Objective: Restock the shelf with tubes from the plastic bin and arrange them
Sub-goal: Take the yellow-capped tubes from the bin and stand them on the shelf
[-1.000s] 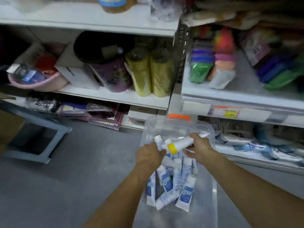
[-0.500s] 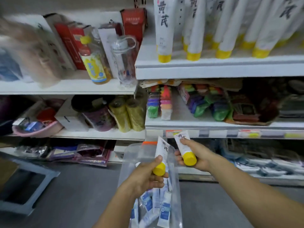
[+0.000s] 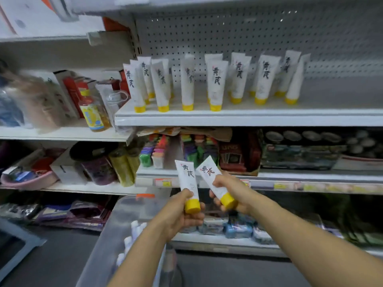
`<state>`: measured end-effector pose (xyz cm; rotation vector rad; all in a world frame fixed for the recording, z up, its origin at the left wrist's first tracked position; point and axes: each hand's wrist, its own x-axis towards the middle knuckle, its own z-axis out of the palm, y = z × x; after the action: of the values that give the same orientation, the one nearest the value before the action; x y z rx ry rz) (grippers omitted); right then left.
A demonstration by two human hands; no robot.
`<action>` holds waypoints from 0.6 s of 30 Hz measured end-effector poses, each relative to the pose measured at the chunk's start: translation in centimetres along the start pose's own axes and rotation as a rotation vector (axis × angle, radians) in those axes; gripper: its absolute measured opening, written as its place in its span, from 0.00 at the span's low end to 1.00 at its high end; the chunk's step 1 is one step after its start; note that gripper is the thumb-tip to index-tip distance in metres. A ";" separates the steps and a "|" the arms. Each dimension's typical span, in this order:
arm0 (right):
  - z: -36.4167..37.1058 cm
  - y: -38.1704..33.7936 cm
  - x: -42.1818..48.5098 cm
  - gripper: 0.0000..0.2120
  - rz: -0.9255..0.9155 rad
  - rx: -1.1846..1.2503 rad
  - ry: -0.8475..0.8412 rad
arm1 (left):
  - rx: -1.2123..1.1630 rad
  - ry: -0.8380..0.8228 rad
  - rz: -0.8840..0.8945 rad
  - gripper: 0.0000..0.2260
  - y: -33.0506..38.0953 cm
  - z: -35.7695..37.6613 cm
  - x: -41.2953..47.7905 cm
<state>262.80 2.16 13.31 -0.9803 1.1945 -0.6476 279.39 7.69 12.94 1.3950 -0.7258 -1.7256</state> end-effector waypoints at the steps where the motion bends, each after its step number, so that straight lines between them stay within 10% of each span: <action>1: -1.4 -0.4 -0.9 0.09 -0.014 -0.003 0.004 | 0.014 -0.008 0.023 0.10 0.0 1.5 -0.3; 18: -12.2 -10.5 -3.2 0.08 -0.394 0.115 0.300 | 0.206 -0.029 0.438 0.08 9.0 12.7 2.3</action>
<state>251.04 -3.34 23.37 -1.0546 1.2160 -1.1967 268.84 0.46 22.06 1.2300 -1.1569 -1.3575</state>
